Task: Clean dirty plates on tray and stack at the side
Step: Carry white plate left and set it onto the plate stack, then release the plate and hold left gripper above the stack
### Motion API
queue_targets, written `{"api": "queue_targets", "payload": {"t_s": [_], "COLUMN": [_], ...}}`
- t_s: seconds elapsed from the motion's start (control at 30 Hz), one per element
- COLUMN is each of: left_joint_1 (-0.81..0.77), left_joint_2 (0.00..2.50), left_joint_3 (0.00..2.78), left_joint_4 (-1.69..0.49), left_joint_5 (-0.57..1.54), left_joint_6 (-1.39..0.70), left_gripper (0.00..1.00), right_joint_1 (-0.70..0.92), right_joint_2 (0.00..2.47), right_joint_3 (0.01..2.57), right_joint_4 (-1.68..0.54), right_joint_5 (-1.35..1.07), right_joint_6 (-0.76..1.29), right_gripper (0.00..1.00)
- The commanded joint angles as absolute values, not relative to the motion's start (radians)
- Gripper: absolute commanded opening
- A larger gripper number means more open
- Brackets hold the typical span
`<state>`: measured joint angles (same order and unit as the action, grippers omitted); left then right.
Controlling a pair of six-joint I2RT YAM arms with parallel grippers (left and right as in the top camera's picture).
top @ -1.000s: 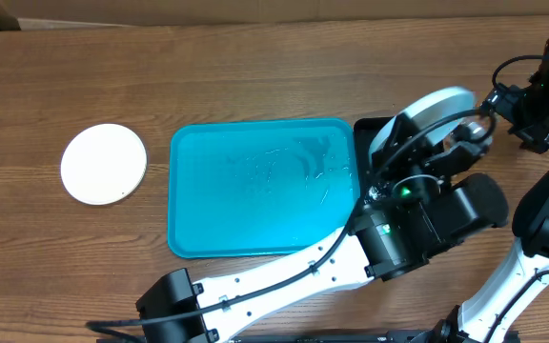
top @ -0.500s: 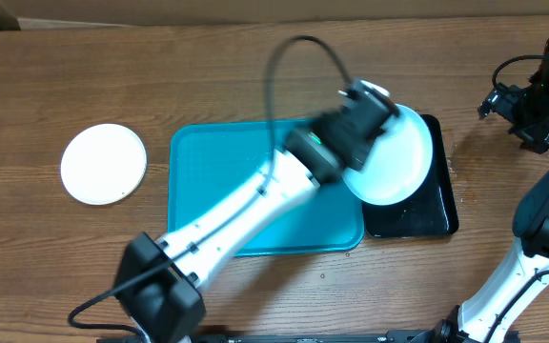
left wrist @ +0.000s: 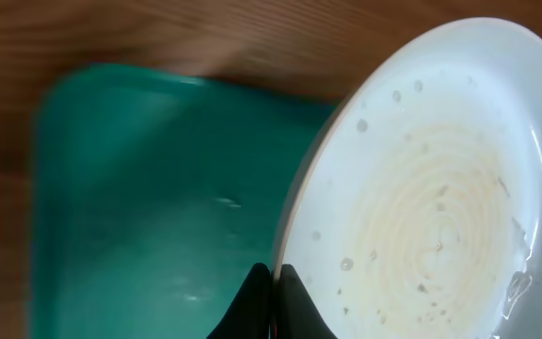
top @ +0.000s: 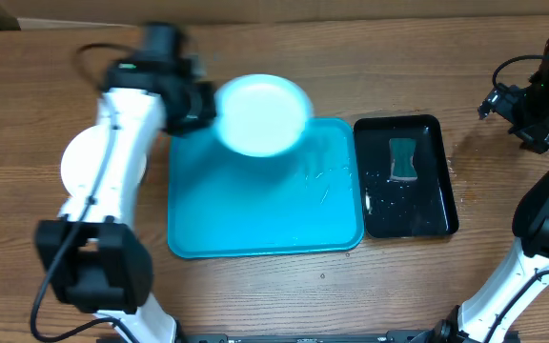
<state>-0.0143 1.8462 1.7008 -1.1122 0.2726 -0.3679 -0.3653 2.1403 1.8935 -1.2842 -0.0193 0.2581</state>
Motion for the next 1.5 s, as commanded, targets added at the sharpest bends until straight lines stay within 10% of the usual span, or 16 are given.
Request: {"api": "queue_targets", "payload": {"t_s": [0.0, 0.43, 0.97, 1.1, 1.47], "left_joint_1": [0.113, 0.5, 0.568, 0.568, 0.541], "left_joint_2": [1.844, 1.844, 1.844, 1.843, 1.843], "left_joint_3": [1.718, 1.697, 1.544, 1.553, 1.558], "left_joint_4": [-1.143, -1.203, -1.052, -1.046, -1.039], "left_joint_5": [0.207, -0.036, -0.133, -0.104, 0.387], "left_joint_6": [-0.382, -0.426, -0.449, -0.408, -0.177], "left_gripper": [0.04, 0.04, 0.06, 0.69, 0.93], "right_joint_1": [-0.365, -0.365, -0.365, -0.365, -0.365], "right_joint_2": [2.114, 2.114, 2.114, 2.114, 2.114], "right_joint_3": [1.915, 1.915, 1.915, 1.915, 1.915], "right_joint_4": [-1.283, -1.283, -1.283, -1.283, -1.283], "right_joint_5": [-0.02, -0.02, -0.02, -0.02, -0.02], "right_joint_6": [0.263, 0.263, 0.263, 0.263, 0.263], "right_gripper": [1.0, 1.0, 1.0, 1.0, 1.0]}}
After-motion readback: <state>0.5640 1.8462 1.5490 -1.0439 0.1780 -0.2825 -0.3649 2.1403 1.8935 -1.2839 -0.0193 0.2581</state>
